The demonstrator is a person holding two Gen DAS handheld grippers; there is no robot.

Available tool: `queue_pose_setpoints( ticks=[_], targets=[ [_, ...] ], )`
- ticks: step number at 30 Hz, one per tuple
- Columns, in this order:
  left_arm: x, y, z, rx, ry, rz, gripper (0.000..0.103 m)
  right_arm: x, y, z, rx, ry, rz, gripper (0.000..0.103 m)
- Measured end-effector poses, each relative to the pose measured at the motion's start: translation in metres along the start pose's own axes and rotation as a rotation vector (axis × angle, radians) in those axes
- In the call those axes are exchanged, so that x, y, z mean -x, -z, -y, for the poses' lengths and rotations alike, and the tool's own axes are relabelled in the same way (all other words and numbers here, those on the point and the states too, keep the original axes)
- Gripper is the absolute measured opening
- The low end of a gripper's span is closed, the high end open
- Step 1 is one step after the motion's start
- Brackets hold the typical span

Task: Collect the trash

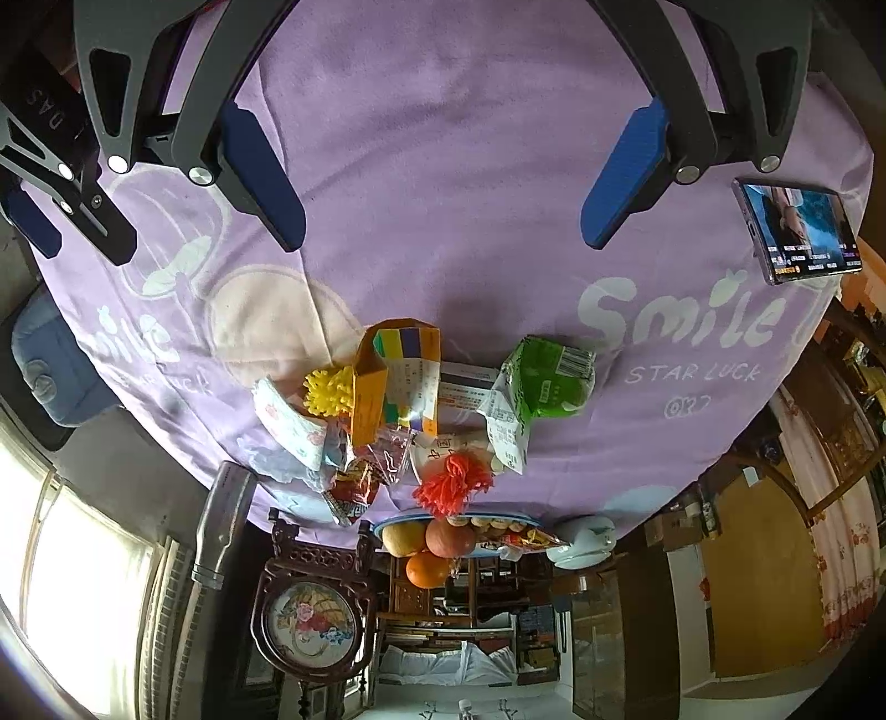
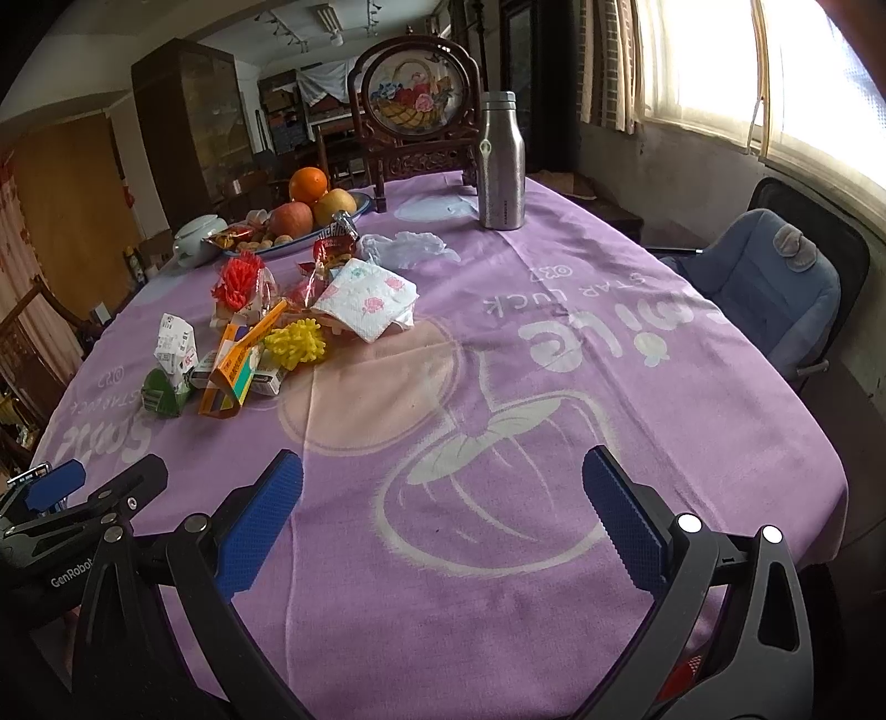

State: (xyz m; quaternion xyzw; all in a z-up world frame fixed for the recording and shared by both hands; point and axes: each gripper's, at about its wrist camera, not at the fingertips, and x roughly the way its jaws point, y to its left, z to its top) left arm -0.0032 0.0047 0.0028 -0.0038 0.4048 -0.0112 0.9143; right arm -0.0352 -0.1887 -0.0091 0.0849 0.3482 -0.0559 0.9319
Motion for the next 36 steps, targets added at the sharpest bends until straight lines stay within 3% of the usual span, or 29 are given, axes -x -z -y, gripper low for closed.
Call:
queue_pose_setpoints(
  ticks=[36],
  targets=[
    [-0.0036,0.0037,-0.0024,-0.006,0.002,-0.007,0.097,-0.0001,0.0017,0.0032,-0.015,-0.003,-0.001,0.097]
  ],
)
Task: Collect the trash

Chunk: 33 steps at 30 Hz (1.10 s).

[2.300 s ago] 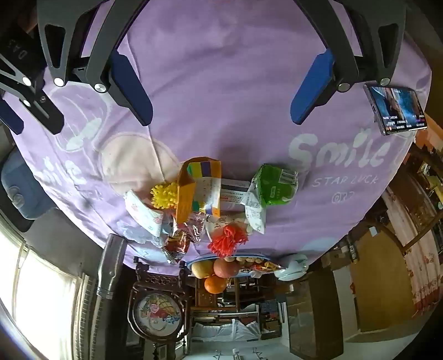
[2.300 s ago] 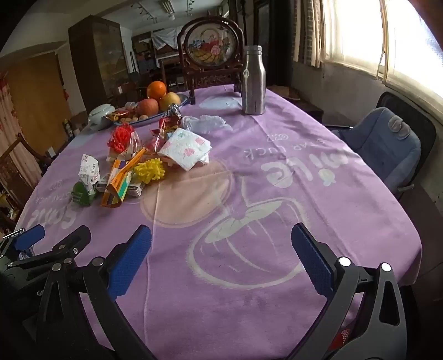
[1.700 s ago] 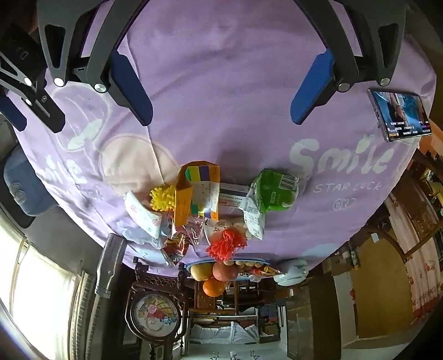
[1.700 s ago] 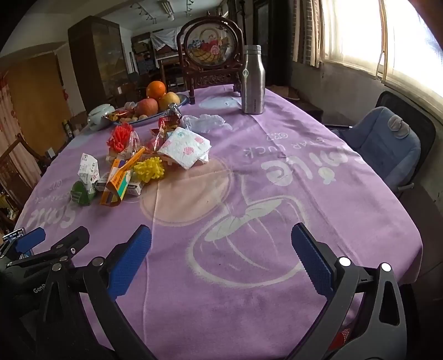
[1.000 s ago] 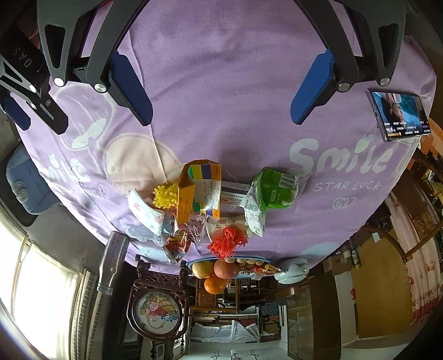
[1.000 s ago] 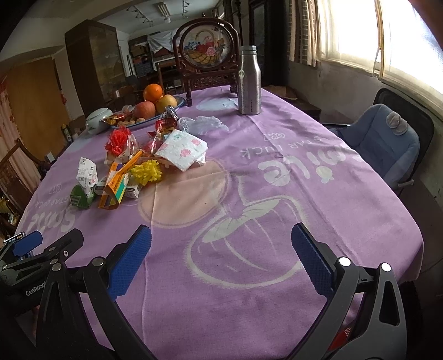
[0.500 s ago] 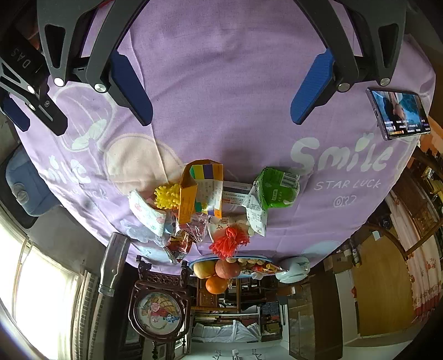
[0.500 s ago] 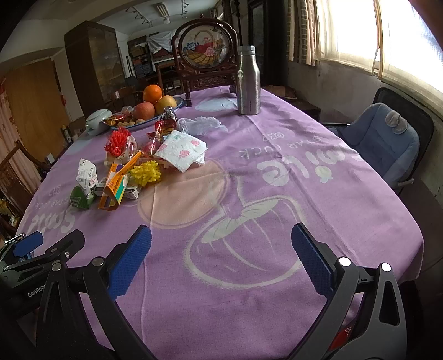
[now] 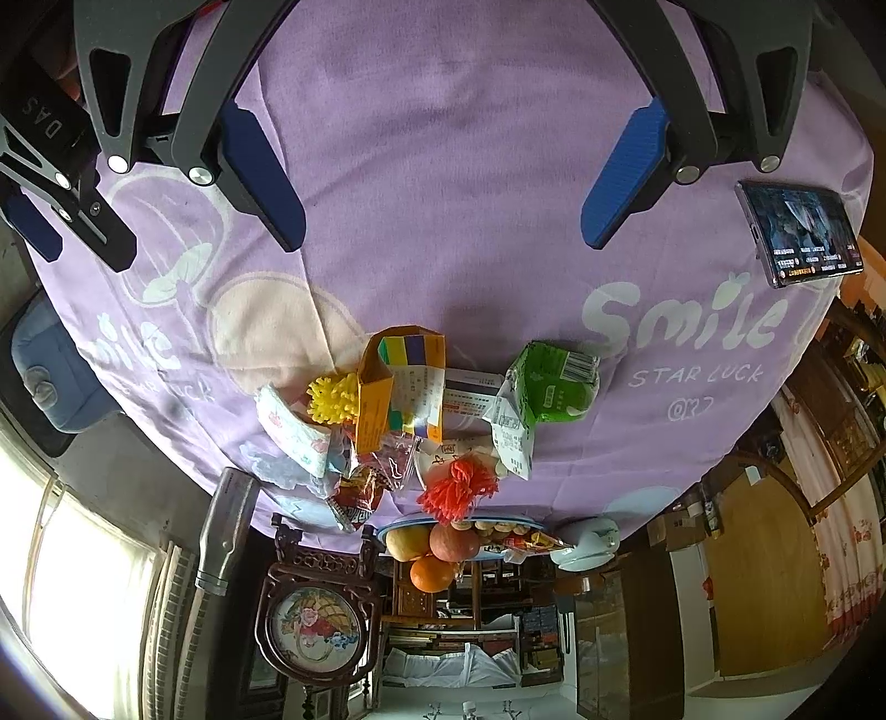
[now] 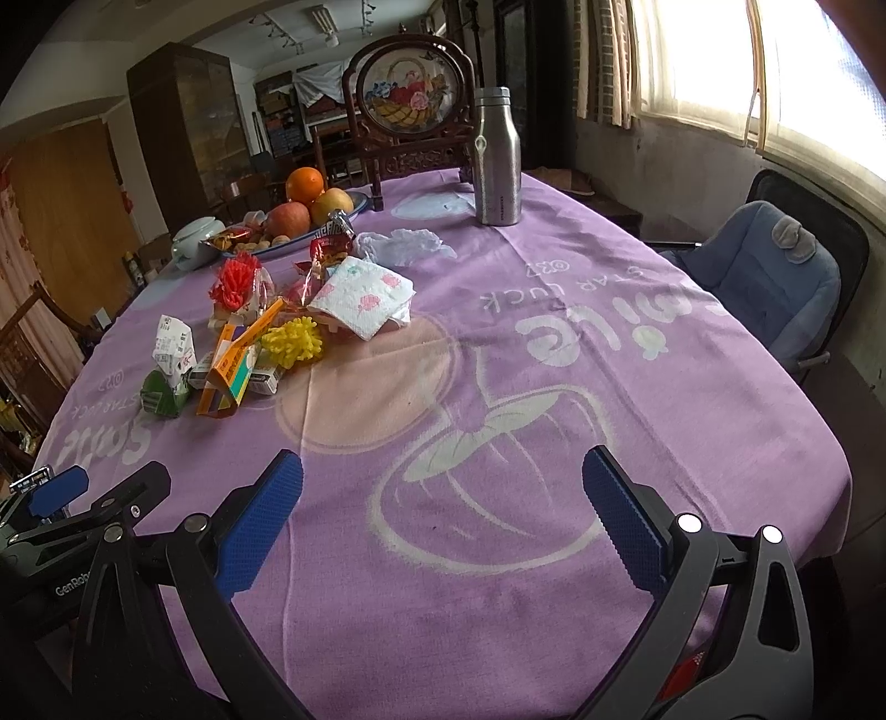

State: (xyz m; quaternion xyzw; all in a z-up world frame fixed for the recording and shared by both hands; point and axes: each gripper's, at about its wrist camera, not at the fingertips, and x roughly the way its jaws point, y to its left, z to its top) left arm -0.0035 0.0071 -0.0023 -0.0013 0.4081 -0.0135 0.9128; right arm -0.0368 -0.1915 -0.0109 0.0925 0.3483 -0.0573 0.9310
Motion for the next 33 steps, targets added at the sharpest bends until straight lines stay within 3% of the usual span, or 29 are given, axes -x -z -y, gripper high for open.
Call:
queue_pose_setpoints(
  ticks=[33],
  targets=[
    [-0.007,0.0009,0.0034,-0.027,0.005,-0.009,0.097,-0.0035,0.0028,0.0015,-0.003,0.003,0.003,0.097]
  ],
)
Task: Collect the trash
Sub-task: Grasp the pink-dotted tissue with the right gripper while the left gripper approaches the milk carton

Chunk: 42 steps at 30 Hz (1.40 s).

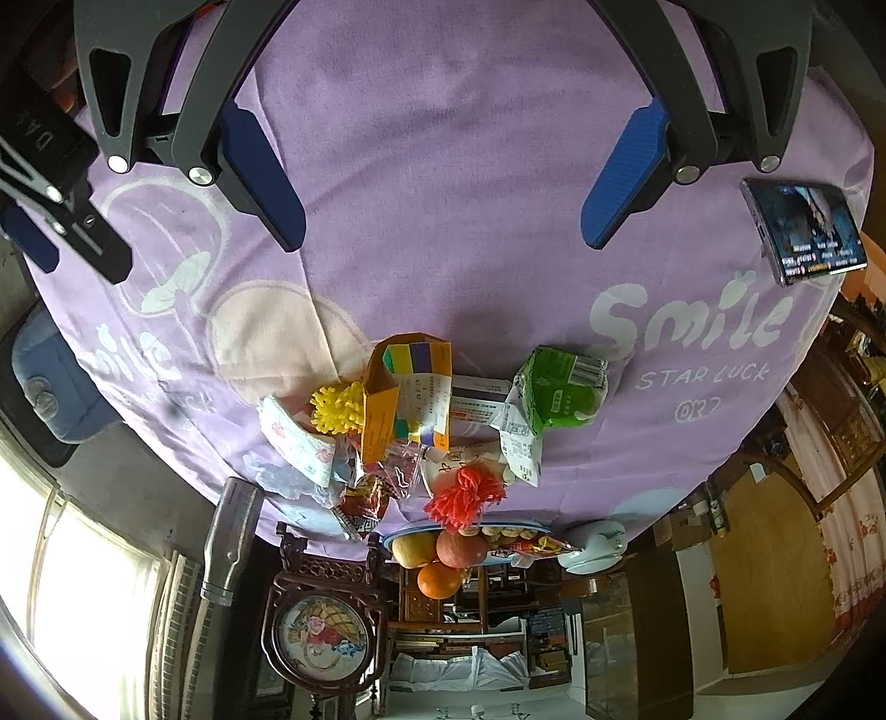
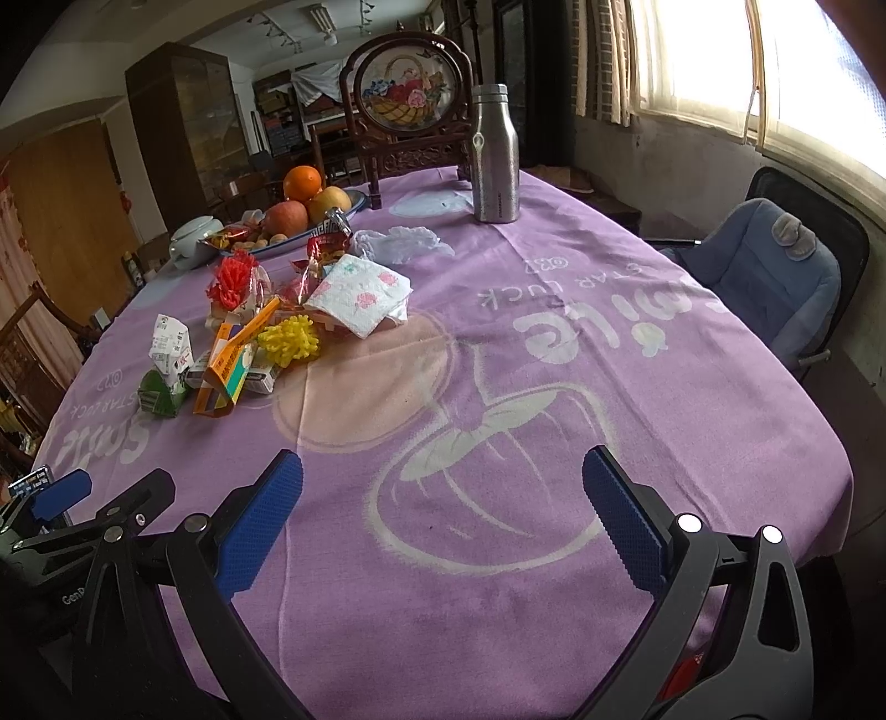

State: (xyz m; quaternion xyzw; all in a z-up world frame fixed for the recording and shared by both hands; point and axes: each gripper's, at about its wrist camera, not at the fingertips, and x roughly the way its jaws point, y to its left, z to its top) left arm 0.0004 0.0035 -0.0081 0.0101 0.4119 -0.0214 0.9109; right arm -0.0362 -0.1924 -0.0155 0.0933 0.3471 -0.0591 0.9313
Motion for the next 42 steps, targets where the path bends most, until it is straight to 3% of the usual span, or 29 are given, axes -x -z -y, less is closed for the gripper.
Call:
queue_pose_setpoints(
  ticks=[7,11,19,24,30,35,39,42],
  targets=[
    [-0.011,-0.024,-0.013,-0.014,0.113,-0.038,0.097,-0.008,-0.03,0.001,0.033,0.014,0.014,0.097],
    [-0.009,-0.048,-0.023,-0.024,0.154,-0.022,0.097,-0.014,-0.052,-0.005,0.075,0.003,0.005,0.097],
    [-0.014,-0.08,-0.049,0.065,0.235,-0.045,0.097,-0.021,-0.09,-0.022,0.105,-0.052,0.021,0.097],
    [-0.021,-0.08,-0.079,0.126,0.174,-0.048,0.097,-0.045,-0.098,-0.038,0.17,-0.044,0.0,0.097],
    [-0.037,-0.072,-0.087,0.116,0.13,-0.093,0.097,-0.093,-0.099,-0.063,0.244,-0.046,-0.098,0.097],
    [-0.05,-0.064,-0.086,0.098,0.125,-0.133,0.097,-0.121,-0.107,-0.067,0.17,-0.079,-0.16,0.097],
    [-0.057,-0.062,-0.086,0.097,0.126,-0.15,0.097,-0.146,-0.12,-0.077,0.169,-0.03,-0.181,0.097],
    [-0.058,-0.063,-0.088,0.095,0.122,-0.148,0.097,-0.165,-0.126,-0.083,0.159,-0.044,-0.224,0.089]
  ],
)
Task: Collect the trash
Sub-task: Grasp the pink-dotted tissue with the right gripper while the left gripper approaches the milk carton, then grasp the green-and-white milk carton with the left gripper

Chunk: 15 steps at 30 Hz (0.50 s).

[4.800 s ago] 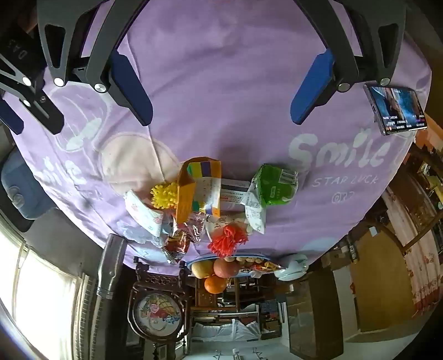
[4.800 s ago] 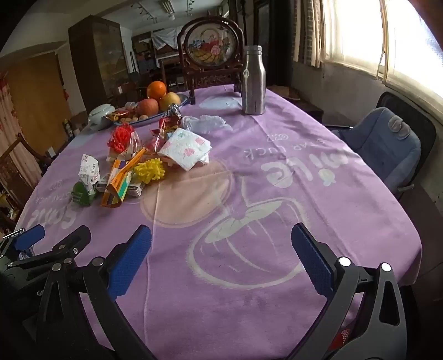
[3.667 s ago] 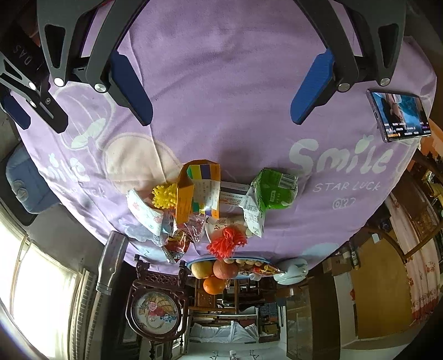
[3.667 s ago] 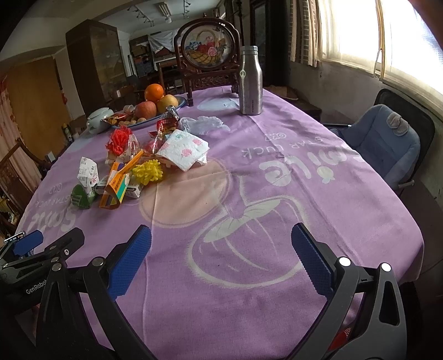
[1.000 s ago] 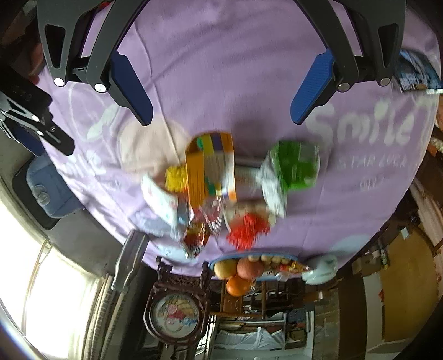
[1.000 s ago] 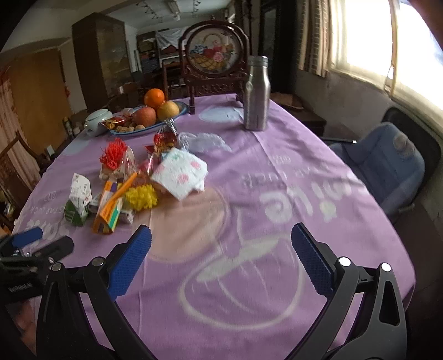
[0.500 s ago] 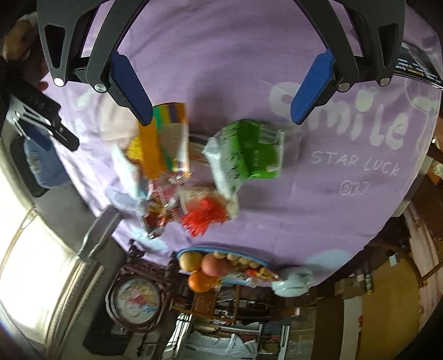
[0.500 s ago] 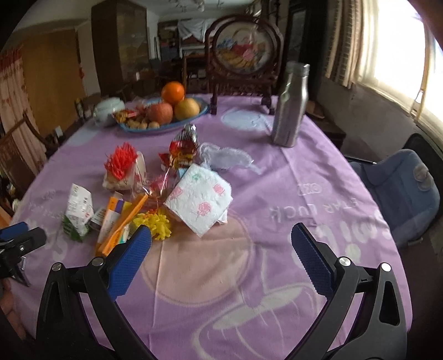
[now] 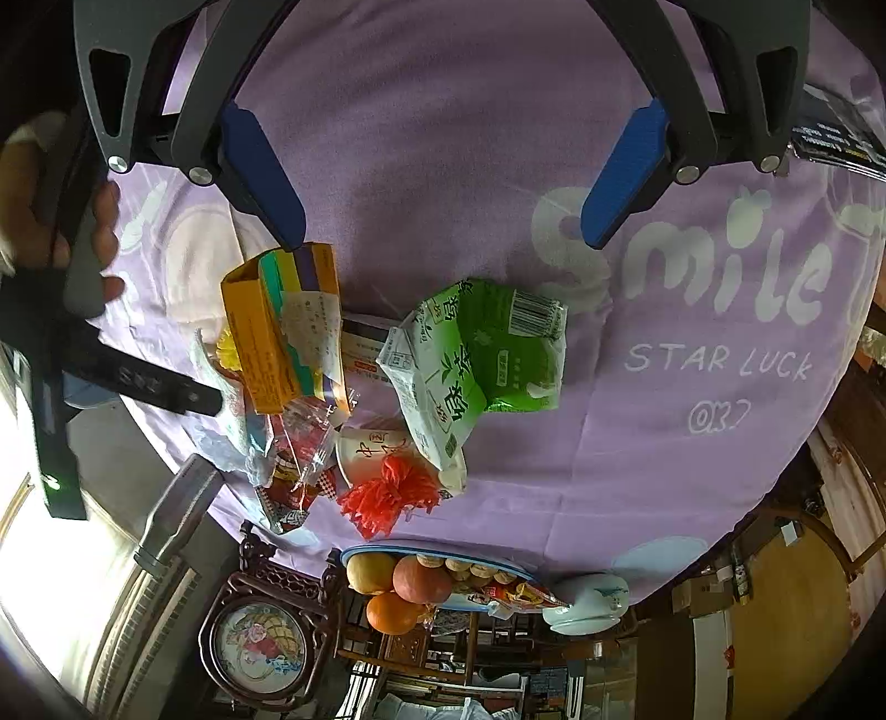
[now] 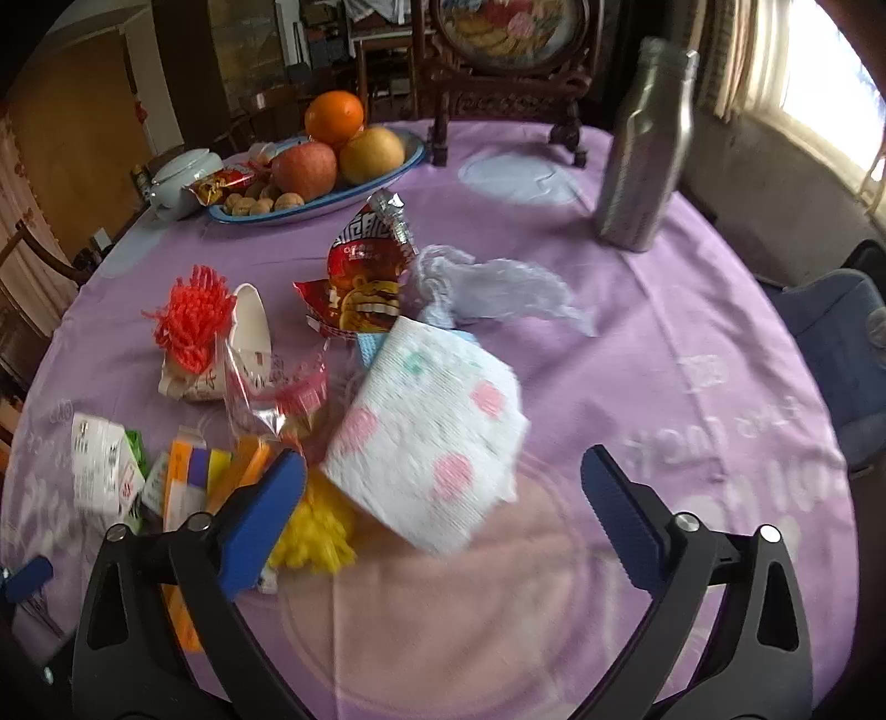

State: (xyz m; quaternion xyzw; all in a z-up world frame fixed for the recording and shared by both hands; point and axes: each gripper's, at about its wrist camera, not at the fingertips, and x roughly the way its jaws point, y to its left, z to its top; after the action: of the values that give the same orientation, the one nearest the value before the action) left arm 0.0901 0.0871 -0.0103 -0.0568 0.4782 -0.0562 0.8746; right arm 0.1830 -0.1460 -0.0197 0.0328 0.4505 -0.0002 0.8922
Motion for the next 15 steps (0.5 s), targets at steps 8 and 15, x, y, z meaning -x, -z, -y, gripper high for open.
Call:
queue_pose_setpoints(
  ticks=[8,15],
  targets=[
    [0.004,-0.005,-0.017,0.045,0.006,0.005,0.097,-0.034,-0.008,0.006,-0.067,-0.123,-0.112,0.044],
    [0.002,-0.008,-0.019,0.055,-0.018,0.006,0.097,-0.005,0.002,0.027,-0.125,-0.197,-0.064,0.009]
  ],
)
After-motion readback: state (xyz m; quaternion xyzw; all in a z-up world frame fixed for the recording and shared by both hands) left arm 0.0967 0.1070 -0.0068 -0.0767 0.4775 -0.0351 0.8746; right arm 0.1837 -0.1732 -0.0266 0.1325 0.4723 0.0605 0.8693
